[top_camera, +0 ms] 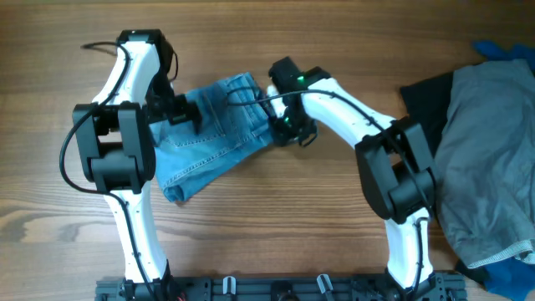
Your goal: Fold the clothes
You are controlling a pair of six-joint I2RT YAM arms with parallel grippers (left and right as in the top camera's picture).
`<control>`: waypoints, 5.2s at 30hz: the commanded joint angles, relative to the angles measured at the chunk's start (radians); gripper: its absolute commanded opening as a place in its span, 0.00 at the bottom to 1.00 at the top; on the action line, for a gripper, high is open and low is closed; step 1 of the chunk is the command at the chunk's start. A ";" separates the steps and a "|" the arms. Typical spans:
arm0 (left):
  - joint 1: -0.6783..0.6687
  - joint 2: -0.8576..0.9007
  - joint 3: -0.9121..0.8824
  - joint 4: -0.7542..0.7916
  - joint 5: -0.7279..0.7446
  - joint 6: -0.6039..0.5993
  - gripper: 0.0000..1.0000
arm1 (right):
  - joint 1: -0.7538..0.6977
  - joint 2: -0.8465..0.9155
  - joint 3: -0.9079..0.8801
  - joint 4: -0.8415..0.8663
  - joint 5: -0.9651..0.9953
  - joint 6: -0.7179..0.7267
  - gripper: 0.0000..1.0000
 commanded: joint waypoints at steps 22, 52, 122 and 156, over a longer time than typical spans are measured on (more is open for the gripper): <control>0.024 -0.196 -0.011 0.564 0.109 0.310 1.00 | -0.233 0.003 0.031 -0.197 -0.908 -0.437 0.59; 0.048 0.010 -0.148 0.174 0.200 0.253 1.00 | -0.044 0.084 0.020 0.184 0.010 0.027 0.67; 0.270 -0.252 -0.454 0.714 0.064 0.117 0.04 | -0.250 -0.397 0.033 -0.263 0.365 0.103 0.87; 0.576 -0.286 -0.048 0.685 0.275 0.089 1.00 | -0.270 -0.397 0.033 -0.271 0.365 0.148 0.88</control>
